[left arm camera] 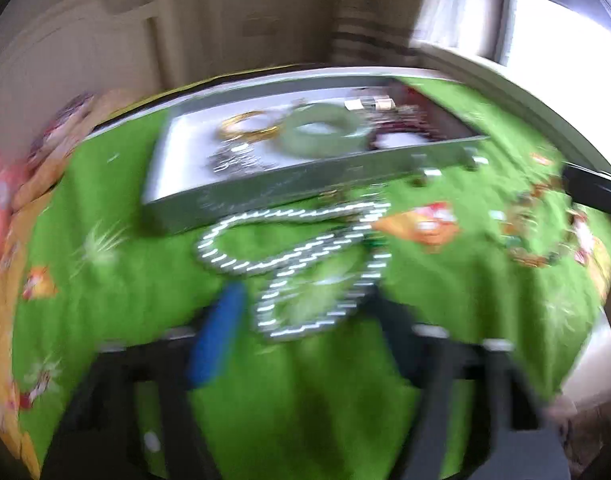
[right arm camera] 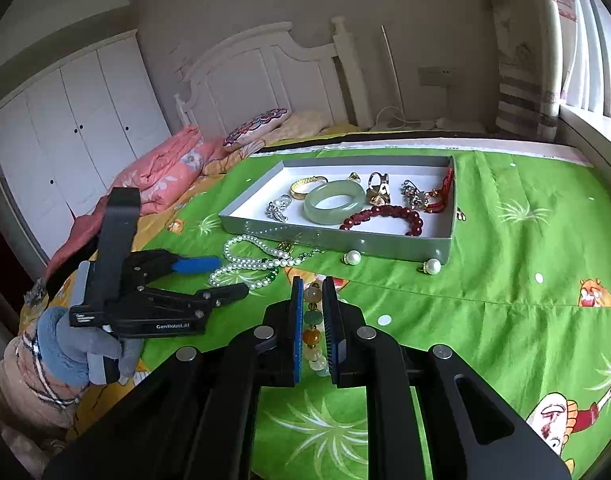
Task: Organize jewelry
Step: 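Carry the bead necklace into the tray with the right tool while the left tool carries the pearl necklace there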
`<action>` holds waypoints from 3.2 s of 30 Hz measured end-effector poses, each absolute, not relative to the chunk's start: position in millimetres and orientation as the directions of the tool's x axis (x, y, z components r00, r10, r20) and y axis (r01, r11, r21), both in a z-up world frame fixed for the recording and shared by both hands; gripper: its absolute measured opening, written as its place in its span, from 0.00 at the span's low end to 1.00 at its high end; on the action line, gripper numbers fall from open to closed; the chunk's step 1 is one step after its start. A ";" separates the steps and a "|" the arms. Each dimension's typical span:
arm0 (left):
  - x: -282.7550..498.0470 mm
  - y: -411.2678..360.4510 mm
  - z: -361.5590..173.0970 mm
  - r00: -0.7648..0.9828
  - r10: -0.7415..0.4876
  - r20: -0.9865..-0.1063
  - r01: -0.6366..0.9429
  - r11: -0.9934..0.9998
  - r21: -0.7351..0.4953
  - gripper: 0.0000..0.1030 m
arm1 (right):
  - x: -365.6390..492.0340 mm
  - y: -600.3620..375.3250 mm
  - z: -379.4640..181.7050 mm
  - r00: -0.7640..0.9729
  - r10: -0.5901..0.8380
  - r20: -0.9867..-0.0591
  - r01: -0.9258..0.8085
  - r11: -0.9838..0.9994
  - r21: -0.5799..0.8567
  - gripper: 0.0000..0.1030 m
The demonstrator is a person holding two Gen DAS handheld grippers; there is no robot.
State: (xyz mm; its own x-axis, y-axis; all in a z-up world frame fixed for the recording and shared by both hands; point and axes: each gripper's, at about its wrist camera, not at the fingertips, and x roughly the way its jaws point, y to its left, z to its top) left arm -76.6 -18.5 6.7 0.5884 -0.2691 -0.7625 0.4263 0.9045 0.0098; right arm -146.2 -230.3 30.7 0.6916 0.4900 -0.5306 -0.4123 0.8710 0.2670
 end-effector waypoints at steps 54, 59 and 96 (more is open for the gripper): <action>36.9 -29.9 203.9 0.862 -0.136 -0.488 0.280 0.931 0.234 0.07 | -1.2 -131.3 52.9 0.637 0.582 -0.505 -0.537 0.805 0.251 0.14; 55.7 -43.0 171.6 0.822 -0.171 -0.544 0.332 0.919 0.213 0.07 | 12.7 -122.9 12.0 0.596 0.471 -0.651 -0.492 0.854 0.167 0.14; 115.2 -38.5 47.1 0.664 -0.187 -0.724 0.400 0.907 0.133 0.74 | 0.7 -184.2 6.2 0.597 0.499 -0.628 -0.338 0.867 0.366 0.18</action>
